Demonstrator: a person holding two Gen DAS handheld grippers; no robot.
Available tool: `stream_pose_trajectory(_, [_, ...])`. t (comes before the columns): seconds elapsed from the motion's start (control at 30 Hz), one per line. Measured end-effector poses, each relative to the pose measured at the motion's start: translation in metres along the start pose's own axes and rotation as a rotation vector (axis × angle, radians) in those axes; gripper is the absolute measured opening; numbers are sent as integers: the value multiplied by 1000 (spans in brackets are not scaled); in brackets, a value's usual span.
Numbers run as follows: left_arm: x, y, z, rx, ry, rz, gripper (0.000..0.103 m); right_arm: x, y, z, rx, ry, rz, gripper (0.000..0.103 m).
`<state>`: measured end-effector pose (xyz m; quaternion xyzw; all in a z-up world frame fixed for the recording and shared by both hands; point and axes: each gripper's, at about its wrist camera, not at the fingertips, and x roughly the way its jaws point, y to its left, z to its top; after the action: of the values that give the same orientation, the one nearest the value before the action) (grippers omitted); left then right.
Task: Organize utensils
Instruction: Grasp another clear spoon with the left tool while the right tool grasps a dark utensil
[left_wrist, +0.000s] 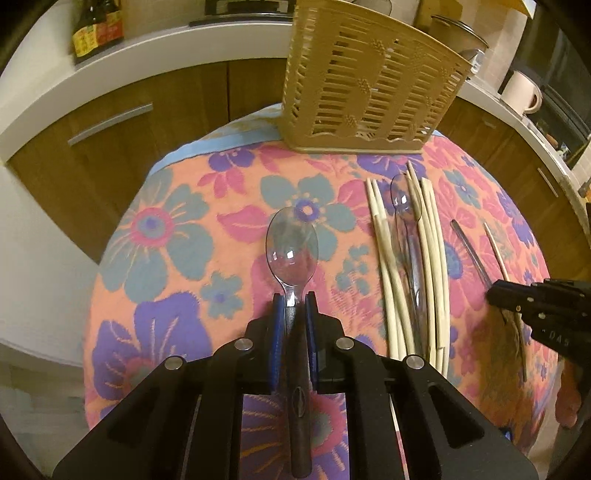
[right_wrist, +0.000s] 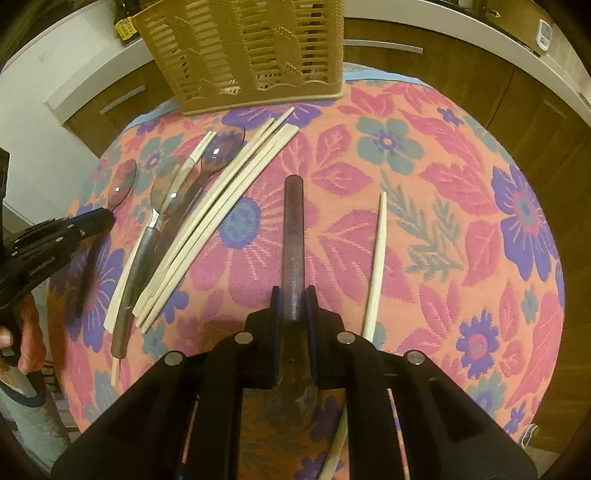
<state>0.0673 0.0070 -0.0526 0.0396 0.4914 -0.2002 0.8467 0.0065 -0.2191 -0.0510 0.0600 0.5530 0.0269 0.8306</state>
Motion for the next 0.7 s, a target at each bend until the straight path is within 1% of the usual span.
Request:
stream_pose_trajectory(0.13, [-2,2,-1,8,-2,-8,12,0,-1,7,7,31,11,12])
stream_pose_trajectory(0.2, [-3,1,-1,19,-1,-3,20,0,0,13,-4,36,-3,18])
stream_pose_trajectory(0.27, [-4,1,0,30,3,4,24,2,1,19,-10,42,-13,21])
stream_pose_trajectory(0.4, [-2,-2,2,62,36,15,27,10,2,29,-25,76,-35,21])
stream_pose_trajectory(0.47, [2,-7,2,88,47,35,29,13,7,32,-46,88,-53,21])
stream_pose_trajectory(0.5, [3,-10,2,102,52,52,29,14,9,33,-52,93,-59,17])
stream_pose_trajectory(0.57, [4,-17,2,131,58,93,27,14,12,32,-77,97,-69,10])
stream_pose_trajectory(0.63, [5,-23,1,160,52,132,15,14,16,30,-83,97,-72,10])
stream_pose_trajectory(0.67, [5,-26,0,167,48,136,11,13,17,28,-84,95,-69,10])
stream_pose_trajectory(0.7, [4,-27,-1,167,45,140,10,14,22,28,-82,91,-65,10])
